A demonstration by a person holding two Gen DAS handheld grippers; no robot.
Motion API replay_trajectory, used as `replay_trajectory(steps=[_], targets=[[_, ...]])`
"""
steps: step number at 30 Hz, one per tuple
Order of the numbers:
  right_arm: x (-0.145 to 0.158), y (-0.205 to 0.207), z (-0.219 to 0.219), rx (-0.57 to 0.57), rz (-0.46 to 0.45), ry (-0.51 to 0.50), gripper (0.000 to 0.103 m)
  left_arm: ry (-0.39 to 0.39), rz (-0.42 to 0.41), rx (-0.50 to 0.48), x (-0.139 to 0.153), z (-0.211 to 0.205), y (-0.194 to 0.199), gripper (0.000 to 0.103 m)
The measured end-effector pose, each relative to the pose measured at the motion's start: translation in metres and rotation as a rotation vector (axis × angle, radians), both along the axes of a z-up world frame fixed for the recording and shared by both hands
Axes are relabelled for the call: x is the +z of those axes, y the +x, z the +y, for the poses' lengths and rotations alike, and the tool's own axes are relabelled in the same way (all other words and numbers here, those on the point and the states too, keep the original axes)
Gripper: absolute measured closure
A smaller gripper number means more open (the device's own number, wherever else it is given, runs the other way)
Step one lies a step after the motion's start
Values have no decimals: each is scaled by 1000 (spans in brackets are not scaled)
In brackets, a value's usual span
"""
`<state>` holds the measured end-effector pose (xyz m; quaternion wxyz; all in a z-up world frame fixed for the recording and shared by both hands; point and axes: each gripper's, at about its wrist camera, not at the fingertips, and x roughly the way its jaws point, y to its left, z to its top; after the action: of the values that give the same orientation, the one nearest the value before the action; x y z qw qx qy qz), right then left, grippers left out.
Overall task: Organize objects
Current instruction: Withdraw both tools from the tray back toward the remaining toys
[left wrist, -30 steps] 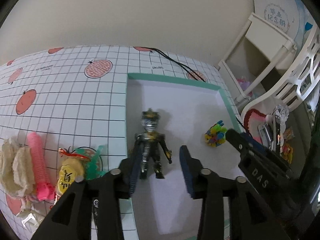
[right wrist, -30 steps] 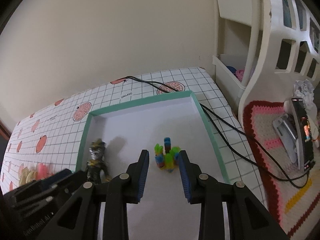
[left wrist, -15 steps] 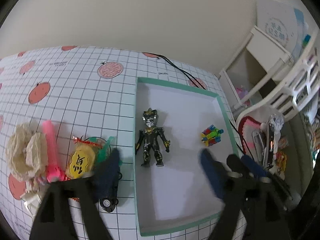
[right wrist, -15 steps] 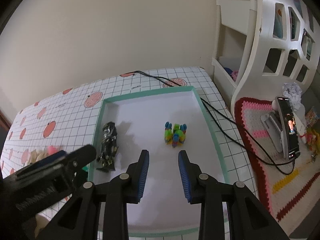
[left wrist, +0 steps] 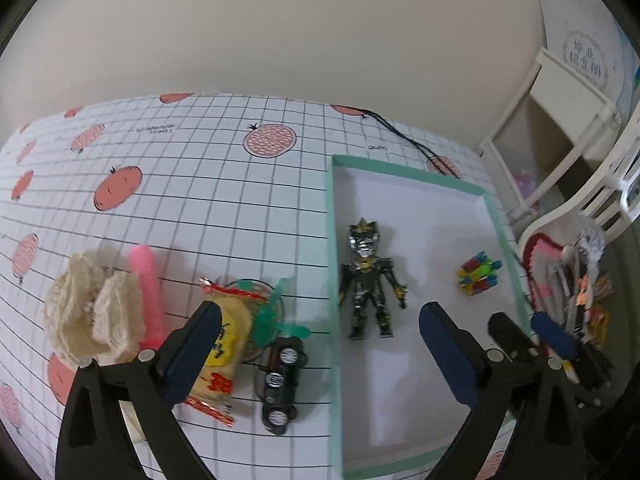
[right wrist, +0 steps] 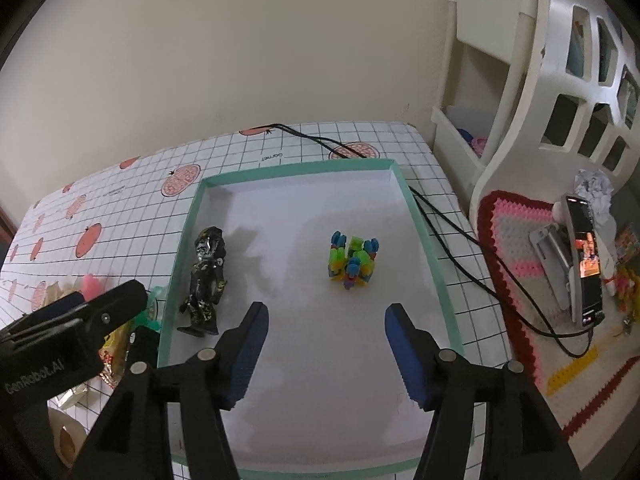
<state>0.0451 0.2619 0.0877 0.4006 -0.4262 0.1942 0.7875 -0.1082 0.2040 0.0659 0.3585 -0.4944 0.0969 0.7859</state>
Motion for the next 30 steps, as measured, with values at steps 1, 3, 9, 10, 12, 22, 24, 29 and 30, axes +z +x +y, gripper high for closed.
replay_trajectory(steps=[1, 3, 9, 10, 12, 22, 24, 29, 30], targets=[[-1, 0, 1, 0, -5, -2, 34, -6, 8, -1, -1, -1, -1, 4], [-3, 0, 4, -2, -6, -5, 31, -15, 18, 1, -2, -2, -3, 4], [-3, 3, 6, -5, 3, -6, 14, -24, 44, 24, -3, -8, -12, 3], [-3, 4, 6, -5, 5, -6, 12, -27, 45, 26, -3, -9, -13, 3], [-3, 5, 7, -8, 11, -7, 5, -34, 49, 24, -4, -9, -13, 3], [-1, 8, 11, -25, 13, 4, 0, -34, 73, 28, -4, -13, -13, 0], [-1, 8, 10, -27, 9, 4, 0, -34, 72, 26, -3, -14, -14, 0], [0, 6, 8, -21, -3, 3, 0, -28, 87, 14, 2, -16, -13, 0], [1, 5, 7, -18, -4, 1, 0, -25, 89, 13, 4, -17, -13, 0]])
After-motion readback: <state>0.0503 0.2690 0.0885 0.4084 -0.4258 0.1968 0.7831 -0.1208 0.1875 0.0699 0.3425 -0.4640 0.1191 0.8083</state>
